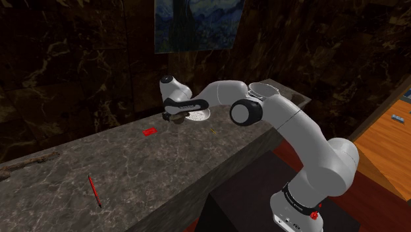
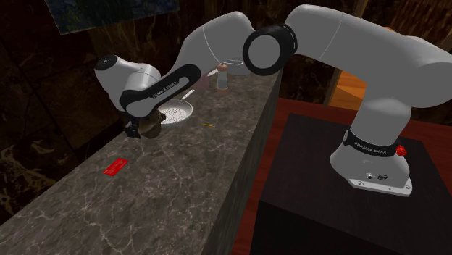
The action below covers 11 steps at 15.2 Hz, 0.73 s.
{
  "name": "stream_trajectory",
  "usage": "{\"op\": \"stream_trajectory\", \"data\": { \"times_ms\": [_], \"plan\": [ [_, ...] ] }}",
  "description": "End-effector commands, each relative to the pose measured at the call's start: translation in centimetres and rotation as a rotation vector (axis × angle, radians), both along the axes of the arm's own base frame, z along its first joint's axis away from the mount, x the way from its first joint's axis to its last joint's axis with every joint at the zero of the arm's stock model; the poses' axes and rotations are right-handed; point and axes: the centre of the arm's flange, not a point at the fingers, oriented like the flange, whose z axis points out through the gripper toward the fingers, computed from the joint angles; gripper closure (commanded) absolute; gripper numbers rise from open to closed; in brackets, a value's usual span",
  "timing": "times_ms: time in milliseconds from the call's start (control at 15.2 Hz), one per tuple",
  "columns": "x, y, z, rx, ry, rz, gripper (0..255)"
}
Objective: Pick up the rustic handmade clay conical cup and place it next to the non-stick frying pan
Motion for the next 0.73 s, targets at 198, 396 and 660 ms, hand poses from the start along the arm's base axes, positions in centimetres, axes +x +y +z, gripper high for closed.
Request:
{"op": "stream_trajectory", "data": {
  "times_ms": [198,396,660],
  "plan": [
    [-0.8,1.3,4.3,0.000,-0.001,0.000,0],
    [-0.8,1.3,4.3,0.000,-0.001,0.000,0],
    [-0.8,1.3,4.3,0.000,-0.001,0.000,0]
  ]
}}
